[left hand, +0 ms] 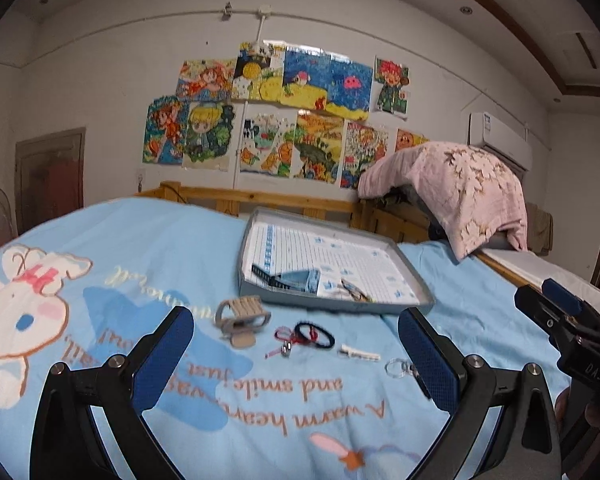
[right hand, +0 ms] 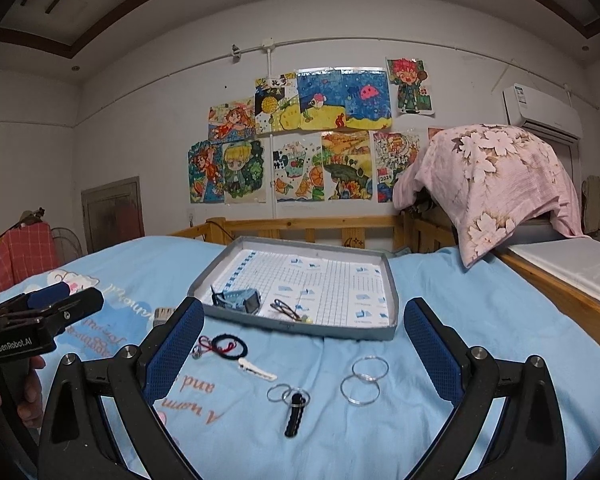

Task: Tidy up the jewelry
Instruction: 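Open both tools and withdraw them from the grey tray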

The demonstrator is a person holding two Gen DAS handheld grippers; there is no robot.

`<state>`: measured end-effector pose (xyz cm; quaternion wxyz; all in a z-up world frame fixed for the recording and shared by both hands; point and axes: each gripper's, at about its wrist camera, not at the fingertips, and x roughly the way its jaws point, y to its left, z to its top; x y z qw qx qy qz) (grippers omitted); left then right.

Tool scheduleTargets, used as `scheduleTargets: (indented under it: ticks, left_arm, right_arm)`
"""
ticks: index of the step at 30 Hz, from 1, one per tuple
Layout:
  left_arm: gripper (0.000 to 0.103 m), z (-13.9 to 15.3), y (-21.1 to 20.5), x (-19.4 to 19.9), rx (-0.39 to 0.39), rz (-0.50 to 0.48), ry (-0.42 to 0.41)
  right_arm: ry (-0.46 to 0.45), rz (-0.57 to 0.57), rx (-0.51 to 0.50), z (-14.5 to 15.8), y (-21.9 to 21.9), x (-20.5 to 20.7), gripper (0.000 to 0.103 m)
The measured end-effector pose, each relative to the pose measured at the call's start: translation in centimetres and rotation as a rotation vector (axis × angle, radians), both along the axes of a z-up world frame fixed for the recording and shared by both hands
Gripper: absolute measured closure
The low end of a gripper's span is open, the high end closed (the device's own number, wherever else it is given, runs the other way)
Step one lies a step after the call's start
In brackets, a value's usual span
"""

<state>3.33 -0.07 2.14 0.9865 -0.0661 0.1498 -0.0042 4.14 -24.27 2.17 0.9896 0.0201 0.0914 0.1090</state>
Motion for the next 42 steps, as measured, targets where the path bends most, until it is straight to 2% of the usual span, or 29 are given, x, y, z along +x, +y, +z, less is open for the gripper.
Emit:
scheduleTargets:
  ticks: [6, 19, 31, 42]
  left_arm:
    - [0.000, -1.2, 0.0, -0.1, -0.011, -0.007, 0.060]
    - [0.000, -1.8, 0.1, 0.7, -0.033, -0.011, 0.099]
    - [0.000, -2.0, -1.6, 3.1, -0.070, -0.055, 0.123]
    - [0.000, -2.2, -3.0, 6.1, -0.072, -0.066, 0.151]
  right_arm:
    - [0.038, -0.005, -0.003, -0.9, 0.0, -0.4, 0.005]
    - [0.060, -0.016, -0.008, -1.6, 0.1, 0.2, 0.005]
    - [0.062, -0.073, -0.022, -0.8, -1.9, 1.7, 0.005]
    - [0.052, -0.084, -0.011, -0.4, -2.8, 4.2, 0.005]
